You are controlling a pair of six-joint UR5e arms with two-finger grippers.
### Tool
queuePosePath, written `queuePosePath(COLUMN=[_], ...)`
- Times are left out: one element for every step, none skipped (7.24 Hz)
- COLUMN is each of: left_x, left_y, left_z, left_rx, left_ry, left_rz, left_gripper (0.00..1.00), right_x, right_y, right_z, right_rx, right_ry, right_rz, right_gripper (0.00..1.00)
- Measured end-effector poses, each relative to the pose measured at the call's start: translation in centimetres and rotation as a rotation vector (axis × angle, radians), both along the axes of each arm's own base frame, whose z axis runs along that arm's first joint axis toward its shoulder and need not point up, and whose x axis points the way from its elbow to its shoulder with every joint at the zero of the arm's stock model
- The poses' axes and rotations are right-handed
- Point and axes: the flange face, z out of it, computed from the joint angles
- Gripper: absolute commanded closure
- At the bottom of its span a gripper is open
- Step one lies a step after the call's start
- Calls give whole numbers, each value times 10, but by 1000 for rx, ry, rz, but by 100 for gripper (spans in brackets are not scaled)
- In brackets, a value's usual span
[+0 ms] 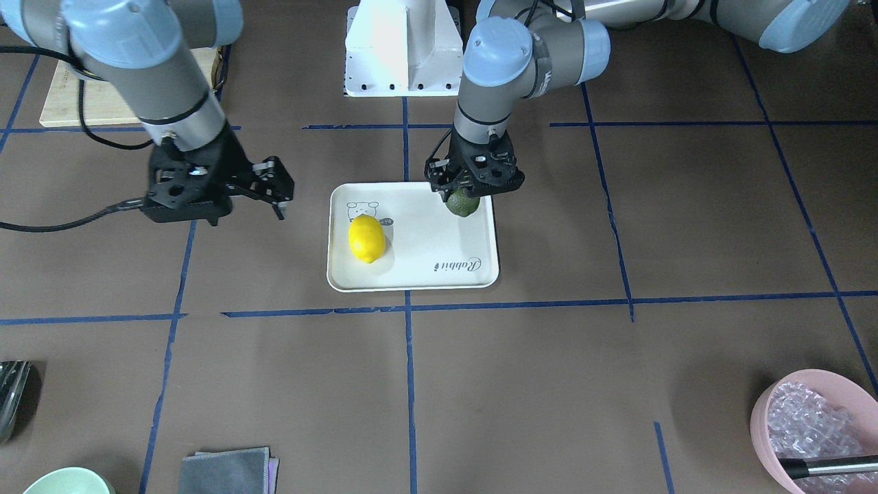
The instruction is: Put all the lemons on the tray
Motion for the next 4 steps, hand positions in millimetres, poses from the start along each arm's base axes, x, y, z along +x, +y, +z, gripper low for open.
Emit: queuePosePath(left_x=[11,21,29,33], left_y=[-8,-14,-19,-22], left_z=[9,14,15,14], left_rx=[10,9,6,5], left_ry=[-4,-14,-23,-26], left_rz=[-5,-7,-7,-7], left_gripper=[100,99,87,41], right_x=[29,55,77,92], right_y=[4,8,13,18], right_z=[22,41,56,68], right_rx=[17,25,33,39], right_ry=[19,31,43,52], right_rz=[-10,-18,-27,-33], right_gripper=[1,1,1,1])
